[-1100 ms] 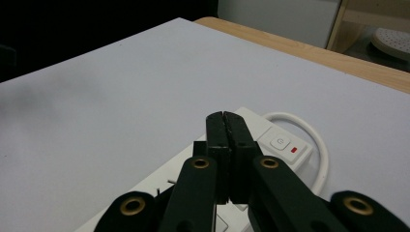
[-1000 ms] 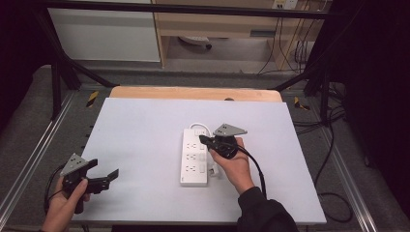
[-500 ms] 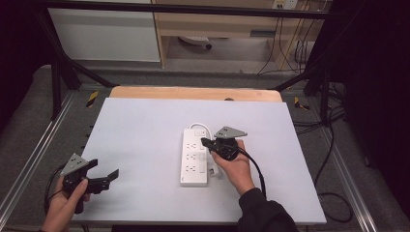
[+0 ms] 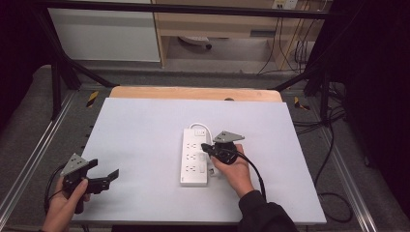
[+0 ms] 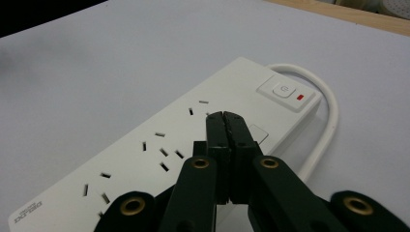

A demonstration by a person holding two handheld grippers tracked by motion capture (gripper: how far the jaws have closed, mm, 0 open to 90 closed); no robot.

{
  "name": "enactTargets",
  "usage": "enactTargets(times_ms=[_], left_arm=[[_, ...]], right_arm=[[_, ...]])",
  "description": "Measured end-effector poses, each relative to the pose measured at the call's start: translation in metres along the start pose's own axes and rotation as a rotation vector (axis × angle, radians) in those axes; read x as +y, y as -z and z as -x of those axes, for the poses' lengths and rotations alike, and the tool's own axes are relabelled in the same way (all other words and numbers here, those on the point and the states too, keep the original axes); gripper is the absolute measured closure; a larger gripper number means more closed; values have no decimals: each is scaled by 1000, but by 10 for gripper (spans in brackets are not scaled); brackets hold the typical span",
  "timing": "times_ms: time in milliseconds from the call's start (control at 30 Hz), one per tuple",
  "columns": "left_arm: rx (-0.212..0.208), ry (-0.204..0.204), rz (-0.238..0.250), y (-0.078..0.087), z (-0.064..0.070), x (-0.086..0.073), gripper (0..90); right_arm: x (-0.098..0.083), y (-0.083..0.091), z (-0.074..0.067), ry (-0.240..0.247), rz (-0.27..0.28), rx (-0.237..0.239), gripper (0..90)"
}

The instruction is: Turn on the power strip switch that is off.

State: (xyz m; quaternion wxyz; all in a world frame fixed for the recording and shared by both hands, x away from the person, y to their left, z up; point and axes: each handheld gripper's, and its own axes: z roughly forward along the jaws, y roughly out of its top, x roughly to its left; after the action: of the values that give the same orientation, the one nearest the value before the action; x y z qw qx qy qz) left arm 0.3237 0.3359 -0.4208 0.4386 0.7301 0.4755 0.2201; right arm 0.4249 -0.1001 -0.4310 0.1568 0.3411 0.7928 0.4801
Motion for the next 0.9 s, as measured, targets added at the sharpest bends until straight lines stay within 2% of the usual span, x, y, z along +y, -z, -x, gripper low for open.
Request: enactTargets(times_ms=[367, 467, 900], left_arm=[[1, -1, 2, 0, 0, 0, 69], [1, -1, 1, 0, 0, 0, 69], [1, -1, 2, 0, 0, 0, 69]], right_arm=[[-4, -5, -4, 3, -33, 10, 900], [-7, -5, -3, -9, -48, 9, 900], [-10, -8, -4, -2, -65, 13, 900]])
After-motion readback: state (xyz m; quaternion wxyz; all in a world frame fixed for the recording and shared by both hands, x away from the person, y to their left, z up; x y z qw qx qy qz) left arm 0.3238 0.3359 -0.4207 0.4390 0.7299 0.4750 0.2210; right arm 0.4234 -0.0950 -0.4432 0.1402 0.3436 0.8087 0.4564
